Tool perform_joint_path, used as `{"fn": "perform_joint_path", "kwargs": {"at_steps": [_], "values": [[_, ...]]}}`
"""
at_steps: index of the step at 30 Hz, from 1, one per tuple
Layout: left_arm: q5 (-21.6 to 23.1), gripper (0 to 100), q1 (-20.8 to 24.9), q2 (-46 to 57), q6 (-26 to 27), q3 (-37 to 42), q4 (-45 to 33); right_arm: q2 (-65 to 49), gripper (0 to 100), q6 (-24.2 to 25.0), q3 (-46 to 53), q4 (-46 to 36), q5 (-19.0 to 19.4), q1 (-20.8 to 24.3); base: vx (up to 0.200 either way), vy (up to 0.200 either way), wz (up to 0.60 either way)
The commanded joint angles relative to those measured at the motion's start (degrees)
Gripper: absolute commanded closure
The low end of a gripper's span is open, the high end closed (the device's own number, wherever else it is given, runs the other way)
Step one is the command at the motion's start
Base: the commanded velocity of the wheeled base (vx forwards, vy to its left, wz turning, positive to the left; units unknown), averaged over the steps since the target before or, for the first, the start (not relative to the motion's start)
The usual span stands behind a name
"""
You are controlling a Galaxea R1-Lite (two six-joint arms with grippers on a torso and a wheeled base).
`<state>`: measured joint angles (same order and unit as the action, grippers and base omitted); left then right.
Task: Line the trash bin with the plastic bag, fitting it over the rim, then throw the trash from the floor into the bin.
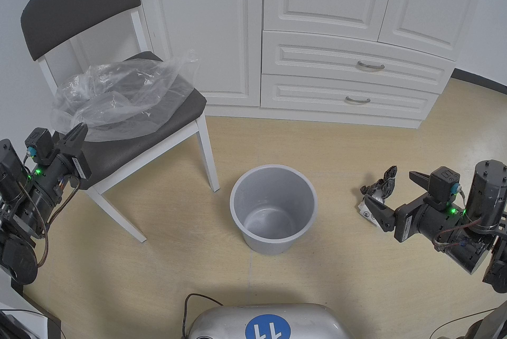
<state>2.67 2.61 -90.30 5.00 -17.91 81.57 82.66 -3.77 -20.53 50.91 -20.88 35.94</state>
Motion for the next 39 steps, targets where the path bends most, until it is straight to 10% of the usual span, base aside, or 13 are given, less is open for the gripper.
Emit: {"fn": "perform_joint_path", "kwargs": {"at_steps": [1,24,39], "values": [[-0.1,100,3.5,4.0,-0.4,0.9,0.0,0.1,0,0.0,0.2,0.1,0.0,0.9,0.0,0.0,0.0],[-3.2,100,21.6,15.7,-1.8,2.2,-4.8,2.2,0,0.2,1.5,3.5,-0.9,4.2,0.0,0.0,0.0],[-5.2,100,29.6,21.2,-1.6,2.0,-4.8,15.4,0,0.9,3.5,27.1,-1.9,6.7,0.0,0.0,0.0]]}}
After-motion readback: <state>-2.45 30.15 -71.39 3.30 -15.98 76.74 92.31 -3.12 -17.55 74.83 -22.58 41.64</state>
